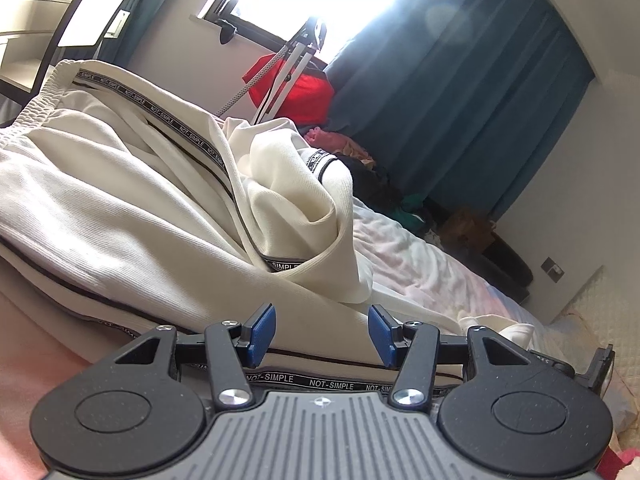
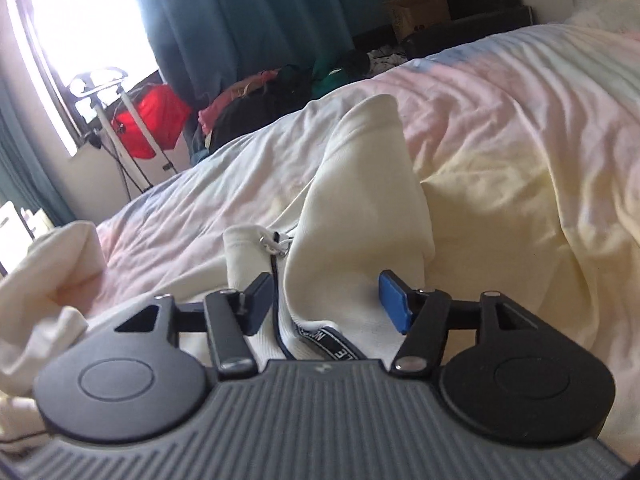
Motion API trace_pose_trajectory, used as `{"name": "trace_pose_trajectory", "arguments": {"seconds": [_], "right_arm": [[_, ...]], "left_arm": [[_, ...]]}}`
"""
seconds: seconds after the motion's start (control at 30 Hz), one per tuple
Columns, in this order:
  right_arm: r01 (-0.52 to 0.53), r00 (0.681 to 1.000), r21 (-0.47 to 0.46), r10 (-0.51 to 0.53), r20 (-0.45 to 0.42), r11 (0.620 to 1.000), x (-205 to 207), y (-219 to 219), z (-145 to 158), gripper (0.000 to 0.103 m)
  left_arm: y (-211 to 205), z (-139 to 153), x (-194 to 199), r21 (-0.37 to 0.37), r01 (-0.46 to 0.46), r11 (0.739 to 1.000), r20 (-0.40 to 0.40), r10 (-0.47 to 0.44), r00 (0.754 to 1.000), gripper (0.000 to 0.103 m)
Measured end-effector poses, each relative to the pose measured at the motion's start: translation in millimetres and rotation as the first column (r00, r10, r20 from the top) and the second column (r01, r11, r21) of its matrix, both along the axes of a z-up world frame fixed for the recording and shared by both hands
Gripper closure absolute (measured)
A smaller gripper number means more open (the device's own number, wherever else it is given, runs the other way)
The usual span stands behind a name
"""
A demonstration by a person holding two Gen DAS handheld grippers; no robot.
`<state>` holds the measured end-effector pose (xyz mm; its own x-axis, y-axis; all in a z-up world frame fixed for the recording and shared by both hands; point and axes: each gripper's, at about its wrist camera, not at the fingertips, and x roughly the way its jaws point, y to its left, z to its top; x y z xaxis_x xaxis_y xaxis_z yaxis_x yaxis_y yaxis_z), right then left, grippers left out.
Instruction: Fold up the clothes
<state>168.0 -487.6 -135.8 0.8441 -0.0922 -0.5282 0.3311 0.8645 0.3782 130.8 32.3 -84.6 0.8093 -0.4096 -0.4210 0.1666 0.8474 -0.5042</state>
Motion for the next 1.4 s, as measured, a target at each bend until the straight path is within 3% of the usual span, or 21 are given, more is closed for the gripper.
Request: {"name": "trace_pose_trajectory", "arguments": {"seconds": [0.13,0.2,0.27,0.37,0.5,0.6,0.73,0.83,0.87,0.93,0.97,1.0,1.03,1.07,1.13,1.23,1.3,1.4], "right_arm": [[-0.026,1.000,-0.059,0.025,-0.012,0.998,13.7,10.7,-0.6,0.038],[-0.013,0.999,-0.098,0.009,-0.047,0.995,22.4,12.6,-1.3,0.044],[0.017,0.993,-0.124,-0.032,-0.114,0.992,35.0,8.9,-6.6,0.077],[0.078,0.990,-0.072,-0.085,-0.110,0.994,31.1,-3.2,-9.5,0.091],[0.266,0.964,0.019,-0.266,-0.002,0.964,0.9,-33.3,11.4,0.093],[0.473,0.881,0.057,-0.474,-0.001,0.879,-33.8,-62.0,15.0,0.093],[0.720,0.693,0.175,-0.709,-0.129,0.672,-89.0,-100.5,-17.5,0.090],[0.715,0.654,0.434,-0.743,-0.138,0.548,-130.5,-125.9,-42.4,0.090],[0.689,0.657,0.493,-0.745,-0.115,0.531,-138.0,-128.9,-45.0,0.090],[0.623,0.685,0.560,-0.727,-0.051,0.547,-143.4,-128.6,-45.0,0.083],[0.589,0.715,0.557,-0.698,-0.021,0.586,-137.9,-125.7,-41.3,0.063],[0.554,0.752,0.537,-0.660,0.007,0.636,-128.2,-121.1,-35.3,0.054],[0.516,0.786,0.516,-0.618,0.034,0.684,-118.6,-116.5,-29.4,0.035],[0.475,0.817,0.493,-0.573,0.059,0.729,-109.0,-111.8,-23.5,0.029],[0.420,0.871,0.408,-0.487,0.070,0.810,-89.2,-97.9,-12.1,0.029],[0.373,0.919,0.252,-0.392,0.028,0.893,-60.1,-80.1,-6.4,0.029],[0.351,0.936,0.133,-0.352,-0.014,0.927,-41.0,-71.6,-8.6,0.030],[0.347,0.930,-0.038,-0.349,-0.113,0.937,-19.3,-65.1,-20.4,0.032]], "left_arm": [[-2.5,-0.4,-0.8,0.009,0.010,1.000,0.002,-0.010,1.000,0.049],[-5.6,0.0,-0.9,0.026,0.016,1.000,0.012,-0.017,1.000,0.049],[-8.7,0.0,-0.9,0.044,0.023,0.999,0.019,-0.023,1.000,0.049],[-11.9,-2.2,-0.6,0.058,0.038,0.998,0.018,-0.039,0.999,0.049],[-12.4,-4.3,-0.5,0.055,0.048,0.997,0.009,-0.048,0.999,0.049],[-12.6,-3.8,-1.2,0.049,0.054,0.997,0.010,-0.054,0.998,0.049],[-13.3,-2.7,-2.4,0.043,0.062,0.997,0.012,-0.062,0.998,0.049],[-14.6,-1.1,-4.4,0.046,0.067,0.997,0.018,-0.068,0.997,0.049],[-15.1,-0.6,-5.0,0.047,0.068,0.997,0.020,-0.069,0.997,0.049],[-15.2,0.1,-6.2,0.048,0.068,0.997,0.022,-0.069,0.997,0.049],[-15.2,0.3,-6.7,0.050,0.067,0.996,0.023,-0.069,0.997,0.049],[-15.0,0.7,-7.1,0.052,0.067,0.996,0.024,-0.068,0.997,0.049],[-14.6,1.1,-7.8,0.053,0.065,0.996,0.025,-0.066,0.997,0.049],[-14.3,1.5,-8.4,0.053,0.063,0.997,0.026,-0.065,0.998,0.049],[-13.5,2.4,-9.3,0.055,0.060,0.997,0.029,-0.061,0.998,0.049],[-12.6,2.7,-9.3,0.059,0.054,0.997,0.032,-0.056,0.998,0.049],[-12.3,2.2,-8.3,0.062,0.051,0.997,0.029,-0.053,0.998,0.049],[-11.5,1.4,-7.1,0.063,0.047,0.997,0.026,-0.049,0.998,0.049]]}}
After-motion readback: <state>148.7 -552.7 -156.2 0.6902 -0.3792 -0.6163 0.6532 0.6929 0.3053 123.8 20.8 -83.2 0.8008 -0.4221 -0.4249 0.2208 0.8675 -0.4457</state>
